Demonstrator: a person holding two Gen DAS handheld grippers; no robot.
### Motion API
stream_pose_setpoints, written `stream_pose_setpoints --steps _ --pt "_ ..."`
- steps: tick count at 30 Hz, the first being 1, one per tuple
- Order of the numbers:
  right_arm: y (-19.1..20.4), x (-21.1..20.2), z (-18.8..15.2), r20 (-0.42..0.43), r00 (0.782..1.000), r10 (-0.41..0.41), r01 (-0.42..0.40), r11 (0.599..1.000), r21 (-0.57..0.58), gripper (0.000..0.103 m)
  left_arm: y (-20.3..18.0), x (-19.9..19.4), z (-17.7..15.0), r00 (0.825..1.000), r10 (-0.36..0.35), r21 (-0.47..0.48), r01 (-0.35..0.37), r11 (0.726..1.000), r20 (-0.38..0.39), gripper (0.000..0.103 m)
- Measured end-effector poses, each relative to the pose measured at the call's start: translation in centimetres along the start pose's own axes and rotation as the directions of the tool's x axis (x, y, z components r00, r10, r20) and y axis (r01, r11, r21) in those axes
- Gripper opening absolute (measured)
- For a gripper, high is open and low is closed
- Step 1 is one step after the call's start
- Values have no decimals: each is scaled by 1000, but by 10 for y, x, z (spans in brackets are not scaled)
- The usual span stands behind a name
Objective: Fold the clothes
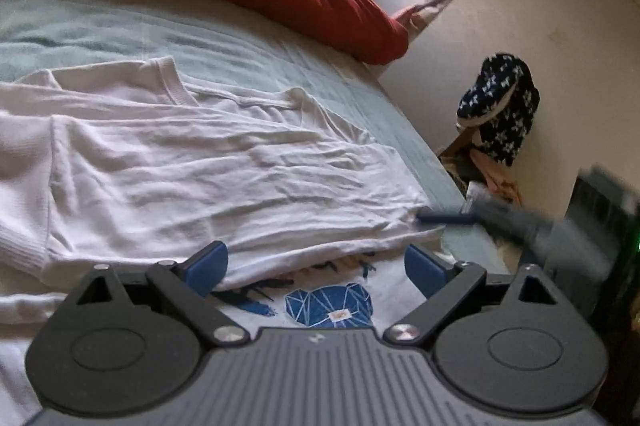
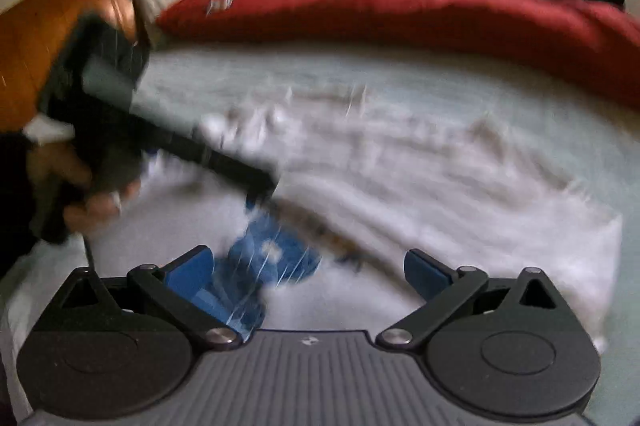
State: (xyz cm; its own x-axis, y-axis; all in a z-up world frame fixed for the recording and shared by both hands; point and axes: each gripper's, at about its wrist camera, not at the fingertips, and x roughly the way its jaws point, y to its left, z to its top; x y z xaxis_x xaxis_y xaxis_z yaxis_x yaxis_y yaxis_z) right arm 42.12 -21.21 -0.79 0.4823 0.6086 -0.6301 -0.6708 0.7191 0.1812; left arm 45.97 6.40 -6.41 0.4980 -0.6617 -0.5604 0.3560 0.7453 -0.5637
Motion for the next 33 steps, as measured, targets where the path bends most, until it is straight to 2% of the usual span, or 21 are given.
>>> stream_pose_setpoints --steps 3,5,7,10,11,12,14,16,21,26,27,31,33 --pt "-30 7 21 47 995 88 -95 982 164 103 -3 1 -3 1000 13 65 -13 998 -2 95" --pt "-50 14 36 85 985 147 -165 947 276 103 -7 1 -7 1000 25 118 -25 993 0 96" --pt "-71 20 50 130 971 201 -236 894 381 103 -11 1 -11 999 37 170 -37 985 4 96" --pt "-76 59 63 83 958 275 -282 845 454 103 -18 0 -15 998 55 246 -54 968 5 96" --pt "-75 74 65 53 956 288 -279 842 463 103 -19 0 -16 998 57 264 -56 963 5 96" --pt "-74 88 67 23 955 296 -272 840 469 103 -19 -1 -17 998 56 277 -55 959 5 96" --pt "-68 113 67 -43 965 259 -212 865 455 103 -17 -3 -19 999 45 289 -46 956 10 96" --pt "-65 133 66 -69 974 216 -167 889 426 103 -15 -4 -20 999 34 300 -37 953 15 96" --pt "-57 153 74 -59 990 125 -99 941 324 103 -9 -15 -22 1000 14 313 -21 950 25 96" --pt "-55 149 79 -46 994 102 -84 951 297 103 -12 -21 -35 999 35 354 -23 935 -27 96" --pt "-53 143 81 -40 994 104 -87 949 304 103 -12 -22 -38 999 41 366 -27 930 -30 96" --pt "-40 108 83 18 967 254 -247 922 298 103 -13 -27 -42 998 53 381 -38 924 -31 96" --pt "-36 98 72 1 956 294 -281 910 306 103 -13 -29 -43 998 60 371 -45 927 -29 96"
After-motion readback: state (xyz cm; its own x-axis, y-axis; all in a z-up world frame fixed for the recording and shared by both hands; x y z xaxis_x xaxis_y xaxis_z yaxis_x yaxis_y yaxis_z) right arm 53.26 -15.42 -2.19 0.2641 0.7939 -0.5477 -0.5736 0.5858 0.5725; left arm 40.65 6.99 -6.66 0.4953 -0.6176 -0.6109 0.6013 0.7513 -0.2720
